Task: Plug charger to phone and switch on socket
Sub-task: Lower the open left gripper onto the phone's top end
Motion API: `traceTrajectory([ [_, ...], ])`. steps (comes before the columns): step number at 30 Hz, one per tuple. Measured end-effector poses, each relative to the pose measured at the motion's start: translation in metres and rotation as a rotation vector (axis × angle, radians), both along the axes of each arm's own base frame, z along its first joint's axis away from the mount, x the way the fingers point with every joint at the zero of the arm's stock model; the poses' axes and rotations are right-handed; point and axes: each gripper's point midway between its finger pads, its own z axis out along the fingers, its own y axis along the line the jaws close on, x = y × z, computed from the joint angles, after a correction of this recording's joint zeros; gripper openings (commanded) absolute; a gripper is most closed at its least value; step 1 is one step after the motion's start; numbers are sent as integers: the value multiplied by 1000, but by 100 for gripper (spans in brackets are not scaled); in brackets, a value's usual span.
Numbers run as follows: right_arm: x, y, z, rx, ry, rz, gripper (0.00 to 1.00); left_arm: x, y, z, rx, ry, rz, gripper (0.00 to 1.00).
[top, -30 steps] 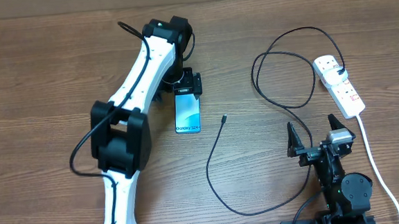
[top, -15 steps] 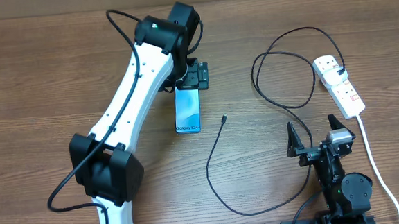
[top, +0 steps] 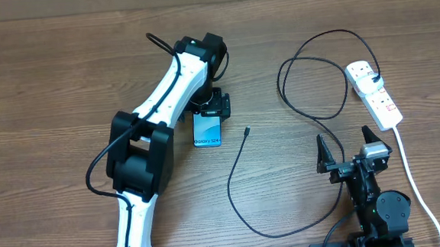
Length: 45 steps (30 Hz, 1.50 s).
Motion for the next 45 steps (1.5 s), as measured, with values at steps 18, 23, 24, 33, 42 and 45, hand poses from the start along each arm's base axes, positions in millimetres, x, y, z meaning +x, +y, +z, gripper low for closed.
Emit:
traceTrajectory([
  [18, 0, 0, 0, 0, 1, 0, 100, 22, -2, -6, 2, -92, -7, 100],
  [23, 0, 0, 0, 0, 0, -1, 100, 25, -4, -10, -4, -100, -19, 99],
  [24, 0, 0, 0, 0, 0, -1, 100, 26, -5, -10, -9, -102, -19, 99],
  [33, 0, 0, 0, 0, 0, 0, 100, 27, -9, -11, -27, -107, -1, 100],
  [42, 0, 0, 0, 0, 0, -1, 100, 19, -7, -18, -24, -75, 0, 99],
  [45, 0, 0, 0, 0, 0, -1, 100, 14, -5, -23, -19, -57, 0, 100],
])
